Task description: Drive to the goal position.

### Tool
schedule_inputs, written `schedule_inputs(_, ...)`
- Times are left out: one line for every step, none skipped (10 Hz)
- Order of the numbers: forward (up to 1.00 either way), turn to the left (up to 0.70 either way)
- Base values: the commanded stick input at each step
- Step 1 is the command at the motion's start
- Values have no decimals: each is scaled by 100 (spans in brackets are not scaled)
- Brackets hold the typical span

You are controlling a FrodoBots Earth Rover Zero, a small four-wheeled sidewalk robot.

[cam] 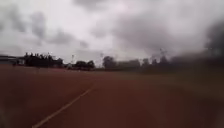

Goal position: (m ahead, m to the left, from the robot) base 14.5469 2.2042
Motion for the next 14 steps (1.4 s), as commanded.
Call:
schedule_inputs(85, 0)
schedule_inputs(85, 0)
schedule_inputs(85, 0)
schedule_inputs(85, 0)
schedule_inputs(85, -2)
schedule_inputs(85, -16)
schedule_inputs(85, -30)
schedule_inputs(85, -34)
schedule_inputs(85, -34)
schedule_inputs(85, -34)
schedule_inputs(85, -34)
schedule_inputs(85, -34)
schedule_inputs(85, -31)
schedule_inputs(85, -29)
